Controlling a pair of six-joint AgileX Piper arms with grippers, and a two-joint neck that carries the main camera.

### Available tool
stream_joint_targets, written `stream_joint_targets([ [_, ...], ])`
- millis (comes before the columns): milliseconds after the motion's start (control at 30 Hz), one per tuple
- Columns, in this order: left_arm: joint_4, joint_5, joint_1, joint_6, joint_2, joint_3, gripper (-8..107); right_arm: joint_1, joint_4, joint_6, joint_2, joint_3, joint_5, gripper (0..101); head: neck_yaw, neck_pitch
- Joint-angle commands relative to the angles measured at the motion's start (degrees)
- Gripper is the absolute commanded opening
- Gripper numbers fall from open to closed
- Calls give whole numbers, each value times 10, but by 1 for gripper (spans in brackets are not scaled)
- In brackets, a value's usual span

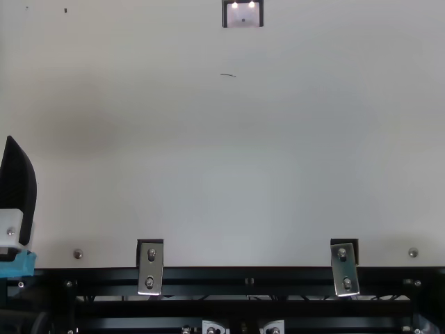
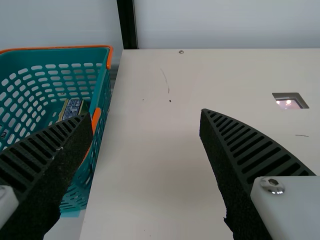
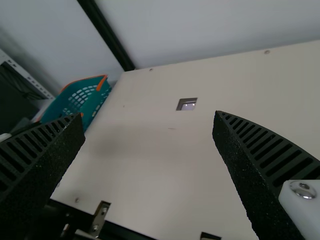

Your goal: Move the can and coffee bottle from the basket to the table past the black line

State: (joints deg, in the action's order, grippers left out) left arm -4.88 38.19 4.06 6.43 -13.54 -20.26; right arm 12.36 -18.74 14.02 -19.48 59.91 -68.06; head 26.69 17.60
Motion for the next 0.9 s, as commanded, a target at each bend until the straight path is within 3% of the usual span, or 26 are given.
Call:
stream_joint_targets([
  [0, 0, 0, 0, 0, 0, 0, 90, 19, -6, 31, 4, 1, -4, 101, -5, 9],
  [267, 0, 0, 0, 0, 0, 0, 90, 60, -30, 95, 21, -12, -3, 101, -5, 9],
  [867, 0, 0, 0, 0, 0, 0, 90, 60, -33, 96, 21, -12, -6, 101, -5, 9],
])
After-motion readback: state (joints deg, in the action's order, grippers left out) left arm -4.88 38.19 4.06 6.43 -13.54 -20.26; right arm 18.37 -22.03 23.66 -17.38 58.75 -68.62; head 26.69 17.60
